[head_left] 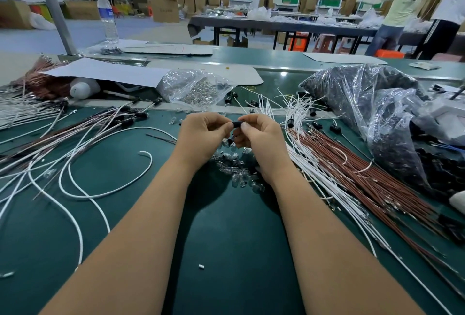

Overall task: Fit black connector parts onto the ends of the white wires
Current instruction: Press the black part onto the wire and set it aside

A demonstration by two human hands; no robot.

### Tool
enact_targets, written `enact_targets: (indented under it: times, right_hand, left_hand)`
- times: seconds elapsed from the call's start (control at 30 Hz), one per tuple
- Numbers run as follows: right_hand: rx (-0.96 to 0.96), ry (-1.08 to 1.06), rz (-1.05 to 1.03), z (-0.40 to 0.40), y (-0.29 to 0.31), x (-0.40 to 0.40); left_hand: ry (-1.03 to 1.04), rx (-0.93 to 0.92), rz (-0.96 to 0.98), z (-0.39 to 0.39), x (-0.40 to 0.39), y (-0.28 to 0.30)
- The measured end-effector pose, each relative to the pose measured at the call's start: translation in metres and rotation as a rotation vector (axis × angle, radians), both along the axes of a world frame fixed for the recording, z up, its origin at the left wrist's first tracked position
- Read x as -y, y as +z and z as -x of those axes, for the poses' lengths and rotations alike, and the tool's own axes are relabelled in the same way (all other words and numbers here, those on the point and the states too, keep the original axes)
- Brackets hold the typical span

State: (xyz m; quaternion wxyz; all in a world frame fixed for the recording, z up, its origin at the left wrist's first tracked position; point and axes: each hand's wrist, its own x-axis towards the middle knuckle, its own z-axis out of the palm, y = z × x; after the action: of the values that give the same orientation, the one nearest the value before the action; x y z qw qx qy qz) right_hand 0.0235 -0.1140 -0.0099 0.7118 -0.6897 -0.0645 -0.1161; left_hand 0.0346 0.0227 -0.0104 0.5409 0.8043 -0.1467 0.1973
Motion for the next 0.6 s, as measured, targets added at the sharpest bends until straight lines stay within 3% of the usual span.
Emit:
enact_targets:
  times: [0.17,0.27,0.37,0.47,0.6]
  right_hand:
    - [0.066,-0.125,0.015,0.0,-0.001,-0.002]
    - [0.126,-0.234,0.1,-0.001,-0.001,0.0]
    - [0.197,-0.313,0.217,-0.002,0.0,0.0]
    - [0.197,-0.328,0.335,-0.003,-0.001,-0.002]
    - [0.18,-0.419,0.46,-0.003,-0.001,0.004]
  left_hand:
    - [-0.016,0.031,-0.087,0.0,-0.009,0.003]
    - [0.089,0.073,-0.279,0.0,-0.021,0.004]
    - [0.376,0.223,-0.528,-0.001,-0.032,0.008]
    - [0.732,0.368,-0.515,0.0,-0.05,0.016]
    - [1.022,0.15,-0.445,0.001,-0.074,0.013]
